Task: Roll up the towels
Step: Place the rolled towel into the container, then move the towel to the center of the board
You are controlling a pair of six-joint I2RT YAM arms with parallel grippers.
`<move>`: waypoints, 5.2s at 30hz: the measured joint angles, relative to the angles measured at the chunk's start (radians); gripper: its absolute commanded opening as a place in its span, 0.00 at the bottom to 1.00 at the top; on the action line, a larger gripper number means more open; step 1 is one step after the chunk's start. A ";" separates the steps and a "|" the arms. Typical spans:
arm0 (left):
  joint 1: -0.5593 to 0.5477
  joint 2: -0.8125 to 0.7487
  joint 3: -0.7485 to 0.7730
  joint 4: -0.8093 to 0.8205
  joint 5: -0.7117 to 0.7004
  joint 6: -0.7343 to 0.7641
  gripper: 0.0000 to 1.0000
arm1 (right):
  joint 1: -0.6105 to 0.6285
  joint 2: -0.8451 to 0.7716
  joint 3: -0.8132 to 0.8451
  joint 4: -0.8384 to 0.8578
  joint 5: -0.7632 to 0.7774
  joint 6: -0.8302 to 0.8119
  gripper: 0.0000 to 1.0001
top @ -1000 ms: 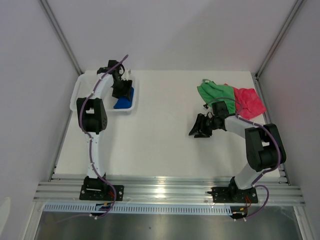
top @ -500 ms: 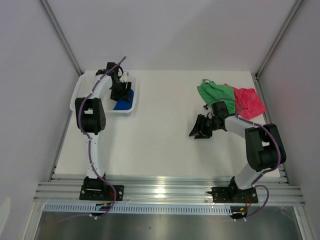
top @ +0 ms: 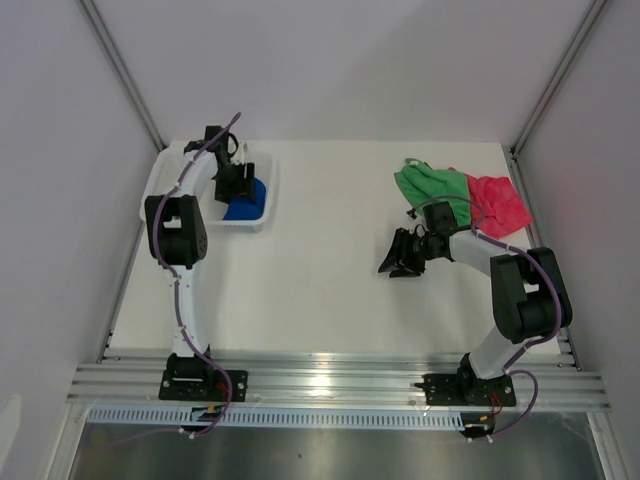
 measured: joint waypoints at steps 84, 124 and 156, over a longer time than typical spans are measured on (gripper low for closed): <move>-0.425 -1.470 -0.842 0.191 -0.163 0.463 0.99 | -0.089 -0.183 0.307 -0.040 0.829 -0.245 0.64; -0.198 -1.559 -1.166 0.257 -0.261 0.254 0.99 | 0.301 0.237 0.788 -0.296 0.641 -0.458 0.00; -0.172 -1.542 -1.193 0.179 -0.134 0.222 0.95 | 0.036 0.045 0.380 -0.247 0.523 -0.113 0.66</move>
